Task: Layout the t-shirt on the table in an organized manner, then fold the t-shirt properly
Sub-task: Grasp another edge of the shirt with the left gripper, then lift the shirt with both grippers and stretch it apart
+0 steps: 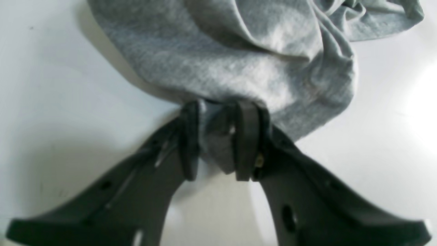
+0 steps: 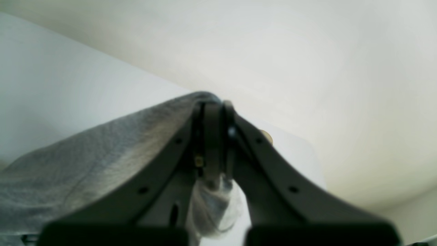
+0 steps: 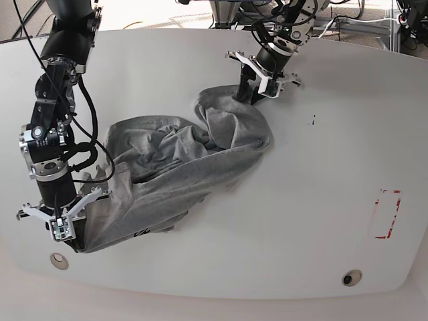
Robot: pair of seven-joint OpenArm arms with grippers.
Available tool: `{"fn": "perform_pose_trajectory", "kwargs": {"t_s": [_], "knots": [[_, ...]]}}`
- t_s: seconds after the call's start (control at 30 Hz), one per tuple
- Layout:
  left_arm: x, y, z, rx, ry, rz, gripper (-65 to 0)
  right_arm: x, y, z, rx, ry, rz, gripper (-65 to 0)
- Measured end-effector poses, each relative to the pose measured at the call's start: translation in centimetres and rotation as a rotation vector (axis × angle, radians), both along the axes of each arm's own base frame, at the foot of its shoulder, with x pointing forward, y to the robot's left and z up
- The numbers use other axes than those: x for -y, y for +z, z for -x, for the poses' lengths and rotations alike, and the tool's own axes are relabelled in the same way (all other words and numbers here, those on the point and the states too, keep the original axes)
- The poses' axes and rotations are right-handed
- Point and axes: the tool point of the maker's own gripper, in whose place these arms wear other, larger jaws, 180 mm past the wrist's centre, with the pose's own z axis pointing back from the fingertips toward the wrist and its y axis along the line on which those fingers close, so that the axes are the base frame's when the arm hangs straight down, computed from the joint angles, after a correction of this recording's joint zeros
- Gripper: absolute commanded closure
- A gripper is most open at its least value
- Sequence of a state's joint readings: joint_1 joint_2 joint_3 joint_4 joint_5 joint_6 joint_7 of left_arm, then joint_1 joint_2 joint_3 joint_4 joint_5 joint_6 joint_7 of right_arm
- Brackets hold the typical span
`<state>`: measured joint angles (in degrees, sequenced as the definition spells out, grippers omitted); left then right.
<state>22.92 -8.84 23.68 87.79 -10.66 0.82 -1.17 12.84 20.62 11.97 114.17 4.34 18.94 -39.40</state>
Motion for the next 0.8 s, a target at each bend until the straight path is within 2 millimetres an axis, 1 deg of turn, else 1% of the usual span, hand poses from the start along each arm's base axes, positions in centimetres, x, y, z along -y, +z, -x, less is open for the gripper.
{"fn": "perform_pose_trajectory", "kwargs": {"t_s": [0.1, 0.2, 0.3, 0.4, 0.47, 0.53, 0.57, 0.6, 0.63, 0.67, 0.7, 0.77, 0.8], "knots": [[0.0, 0.0, -0.1, 0.001, 0.000, -0.001, -6.5, 0.0, 0.0, 0.0, -0.001, 0.000, 0.000, 0.0], [-0.1, 0.0, -0.1, -0.001, 0.005, 0.000, -0.3, 0.0, 0.0, 0.0, -0.002, -0.001, 0.000, 0.0], [-0.6, -0.1, -0.3, -0.003, 0.012, -0.002, 0.0, 0.0, 0.0, 0.0, -0.001, -0.001, 0.000, 0.0], [-1.7, 0.0, -0.8, -0.005, 0.033, -0.002, -0.4, 0.0, 0.0, 0.0, -0.001, 0.000, -0.001, 0.0], [-3.1, 0.2, -1.4, -0.004, 0.071, -0.017, -0.4, 0.0, 0.0, 0.0, 0.000, -0.001, -0.001, 0.0], [-5.6, 0.5, -2.2, 0.001, 0.128, -0.050, -0.4, 0.0, 0.1, 0.0, 0.001, -0.001, -0.001, 0.0], [-6.4, 0.5, -2.4, 0.003, 0.143, -0.065, -0.4, 0.1, 0.2, -0.1, 0.003, -0.002, -0.001, 0.0], [-8.0, 0.7, -2.7, 0.002, 0.163, -0.093, -0.4, 0.3, 0.3, 0.0, 0.006, -0.009, -0.003, 0.0], [-9.1, 1.3, -3.3, 0.022, 0.177, -0.114, -0.4, 0.5, 0.3, 0.0, 0.009, -0.013, -0.009, 0.0], [-10.1, 1.4, -3.5, 0.020, 0.185, -0.139, -0.4, 0.7, 0.4, 0.0, 0.012, -0.020, -0.014, 0.0], [-11.5, 2.0, -4.0, 0.036, 0.196, -0.166, -0.4, 1.0, 0.4, 0.0, 0.014, -0.029, -0.027, 0.0], [-13.2, 3.4, -5.3, 0.082, 0.207, -0.201, -0.4, 1.5, 0.7, -0.3, 0.024, -0.050, -0.045, 0.0], [-14.3, 4.7, -6.3, 0.122, 0.214, -0.220, -0.6, 1.9, 0.9, -0.5, 0.028, -0.061, -0.055, 0.0]]}}
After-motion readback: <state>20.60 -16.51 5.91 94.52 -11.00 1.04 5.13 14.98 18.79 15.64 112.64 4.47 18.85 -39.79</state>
